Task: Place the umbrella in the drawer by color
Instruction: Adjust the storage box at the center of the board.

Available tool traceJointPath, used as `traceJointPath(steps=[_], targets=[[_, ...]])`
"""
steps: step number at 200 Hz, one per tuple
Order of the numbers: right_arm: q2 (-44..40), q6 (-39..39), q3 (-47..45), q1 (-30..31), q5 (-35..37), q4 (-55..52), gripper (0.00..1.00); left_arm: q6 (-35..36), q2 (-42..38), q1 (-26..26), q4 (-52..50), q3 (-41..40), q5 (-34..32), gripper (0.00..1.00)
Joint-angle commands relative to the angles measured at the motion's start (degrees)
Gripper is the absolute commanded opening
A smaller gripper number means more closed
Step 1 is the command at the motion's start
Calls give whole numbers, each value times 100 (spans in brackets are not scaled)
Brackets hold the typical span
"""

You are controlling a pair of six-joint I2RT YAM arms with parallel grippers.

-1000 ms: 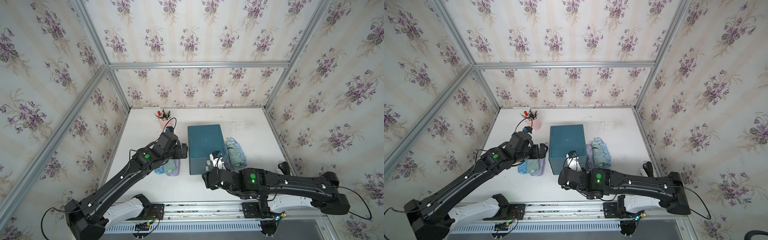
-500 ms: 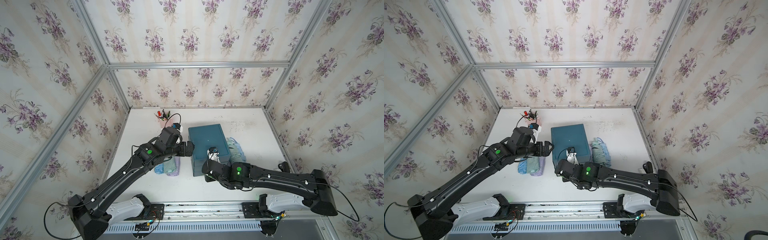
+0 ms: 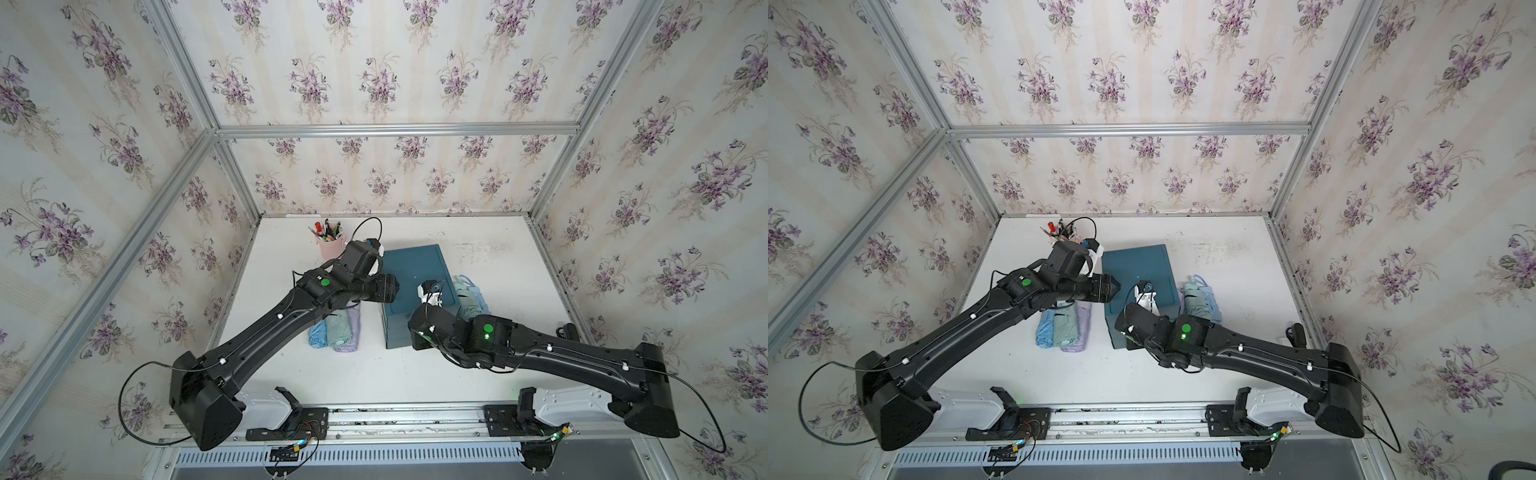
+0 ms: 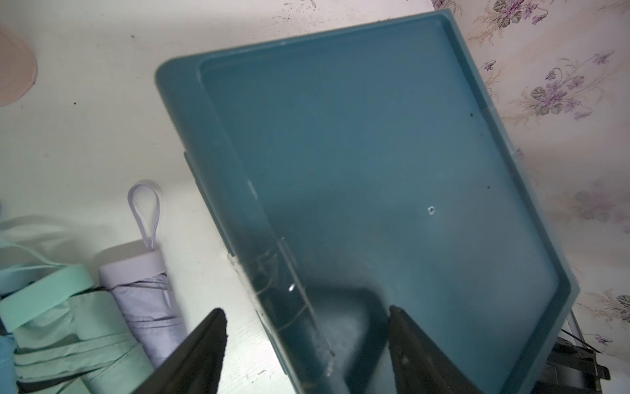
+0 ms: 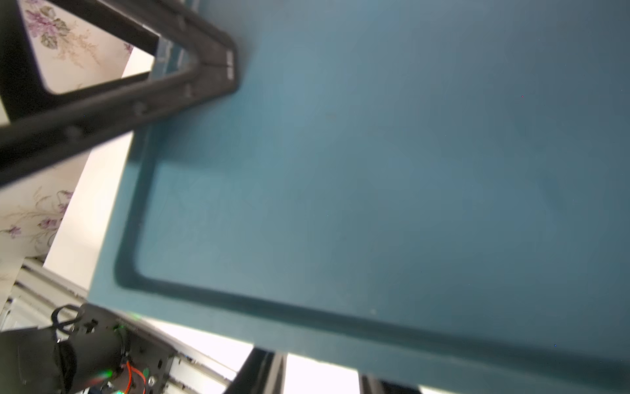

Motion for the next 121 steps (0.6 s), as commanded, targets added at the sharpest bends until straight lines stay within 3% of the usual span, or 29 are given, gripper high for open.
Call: traceJointPath(steps=[1,28,73,102,121], targets=[[237,-324,281,-205,101,232,31,461,253,13,-300,271,-353,69],[609,-560,569,-578,-178,379,26,762,829,86,-395,706,-730,67],[1040,-791,867,-971,-471,621,24,1206,1372,306,-187,1088,-784,65],[1053,-717,936,-1090,-247,379,34,1099,1293,334,-233,1031,-759,65],[800,-734,736,-1408,-579,536,37,959,1137,334,-266,833,-745,69]])
